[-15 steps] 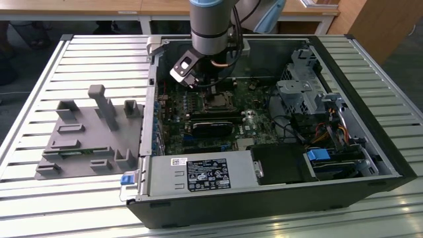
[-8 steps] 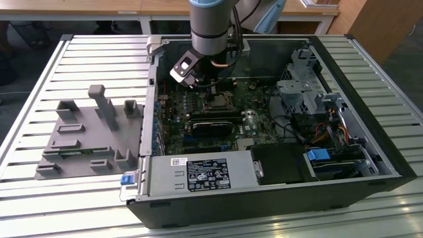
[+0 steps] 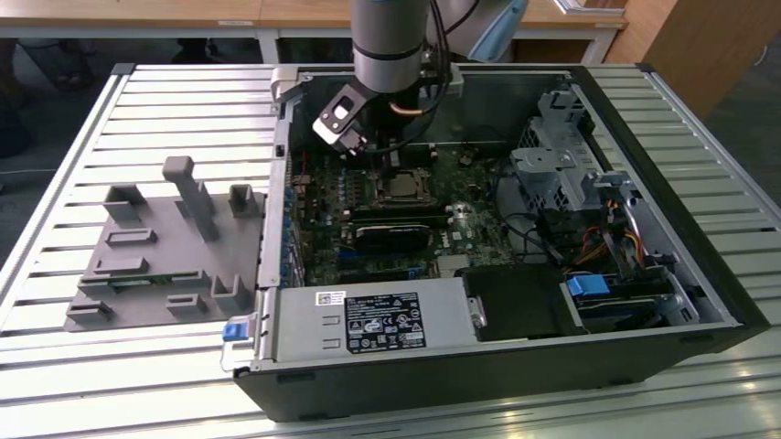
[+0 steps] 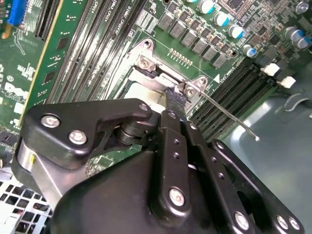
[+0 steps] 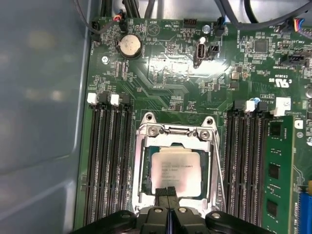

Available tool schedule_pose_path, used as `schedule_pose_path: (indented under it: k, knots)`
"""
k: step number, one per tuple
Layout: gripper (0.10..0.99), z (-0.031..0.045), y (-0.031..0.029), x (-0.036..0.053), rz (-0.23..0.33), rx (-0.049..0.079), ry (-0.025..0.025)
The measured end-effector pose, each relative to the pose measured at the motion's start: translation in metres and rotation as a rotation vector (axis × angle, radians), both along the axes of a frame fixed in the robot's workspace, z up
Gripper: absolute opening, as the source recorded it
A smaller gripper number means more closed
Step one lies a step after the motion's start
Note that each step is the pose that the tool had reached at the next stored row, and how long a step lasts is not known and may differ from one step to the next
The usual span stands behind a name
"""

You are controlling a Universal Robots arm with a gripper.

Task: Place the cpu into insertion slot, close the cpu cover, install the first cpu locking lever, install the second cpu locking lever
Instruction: 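Close the cpu cover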

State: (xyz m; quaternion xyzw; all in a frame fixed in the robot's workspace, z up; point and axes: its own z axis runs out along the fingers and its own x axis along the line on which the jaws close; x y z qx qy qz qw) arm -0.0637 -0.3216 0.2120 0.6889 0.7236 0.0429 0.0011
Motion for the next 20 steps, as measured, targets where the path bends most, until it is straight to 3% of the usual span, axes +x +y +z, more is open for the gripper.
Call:
schedule_pose_path:
  k: [9, 13, 20]
  knots:
    - [0.106, 0.0028, 0.0, 0.0, 0.0, 0.0, 0.0]
    - [0.106, -0.0041, 0.0, -0.0003, 0.0, 0.0, -0.0001]
    - [0.106, -0.0059, -0.0054, -0.0029, 0.0, 0.0, -0.0001]
